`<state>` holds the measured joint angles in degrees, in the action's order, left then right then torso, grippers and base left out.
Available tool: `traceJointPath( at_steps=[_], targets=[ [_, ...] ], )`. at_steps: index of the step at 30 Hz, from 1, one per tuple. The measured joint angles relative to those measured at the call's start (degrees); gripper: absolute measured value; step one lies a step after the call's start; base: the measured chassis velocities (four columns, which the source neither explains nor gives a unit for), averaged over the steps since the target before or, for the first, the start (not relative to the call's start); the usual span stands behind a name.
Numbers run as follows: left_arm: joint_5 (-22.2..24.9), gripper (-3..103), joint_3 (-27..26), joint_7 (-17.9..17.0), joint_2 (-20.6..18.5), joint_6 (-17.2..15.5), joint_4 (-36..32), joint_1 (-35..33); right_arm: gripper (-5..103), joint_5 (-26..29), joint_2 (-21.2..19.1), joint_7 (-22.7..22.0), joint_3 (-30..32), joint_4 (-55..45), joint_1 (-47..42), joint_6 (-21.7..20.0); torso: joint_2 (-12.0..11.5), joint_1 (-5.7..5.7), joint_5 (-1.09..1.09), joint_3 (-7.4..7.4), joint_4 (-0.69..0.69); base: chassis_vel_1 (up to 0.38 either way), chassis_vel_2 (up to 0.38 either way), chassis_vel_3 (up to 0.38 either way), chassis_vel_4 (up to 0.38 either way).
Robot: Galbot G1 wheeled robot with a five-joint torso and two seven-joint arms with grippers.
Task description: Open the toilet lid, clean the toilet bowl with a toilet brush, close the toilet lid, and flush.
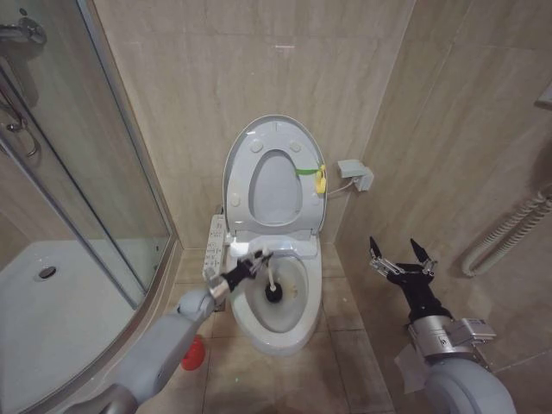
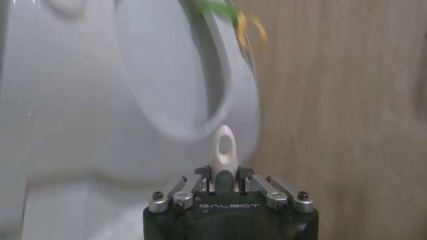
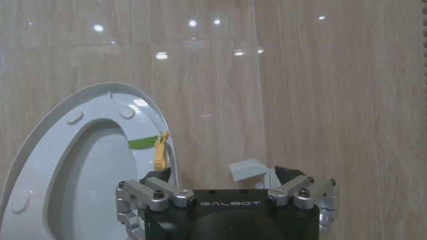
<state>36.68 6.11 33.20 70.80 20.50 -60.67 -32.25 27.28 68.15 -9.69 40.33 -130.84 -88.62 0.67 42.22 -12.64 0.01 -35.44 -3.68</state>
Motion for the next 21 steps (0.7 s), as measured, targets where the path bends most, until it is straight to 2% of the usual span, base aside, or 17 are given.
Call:
traceJointPath(
  at_steps=[7,16,21],
  targets=[
    [1.2,25,-0.6,-0.4,2.8,0.2,1.6,1.9,100,0.1,-0.1,-0.1,-0.2,0.1,0.2,0.0,0.0,0.0,0.0,0.0,0.03,0.0,0.0,0.0,0.0],
    [1.5,25,-1.4,-0.5,5.7,0.5,2.5,-0.9,100,0.1,-0.3,-0.1,0.0,0.5,0.3,-0.1,0.0,0.0,-0.01,-0.01,0.0,0.0,0.0,0.0,0.0],
    [0.0,25,-2.7,0.9,5.8,2.5,6.3,-2.7,100,0.4,-0.3,-0.1,0.3,0.5,0.2,-0.1,0.0,0.0,-0.01,0.0,0.04,0.0,0.0,0.0,0.0]
  ],
)
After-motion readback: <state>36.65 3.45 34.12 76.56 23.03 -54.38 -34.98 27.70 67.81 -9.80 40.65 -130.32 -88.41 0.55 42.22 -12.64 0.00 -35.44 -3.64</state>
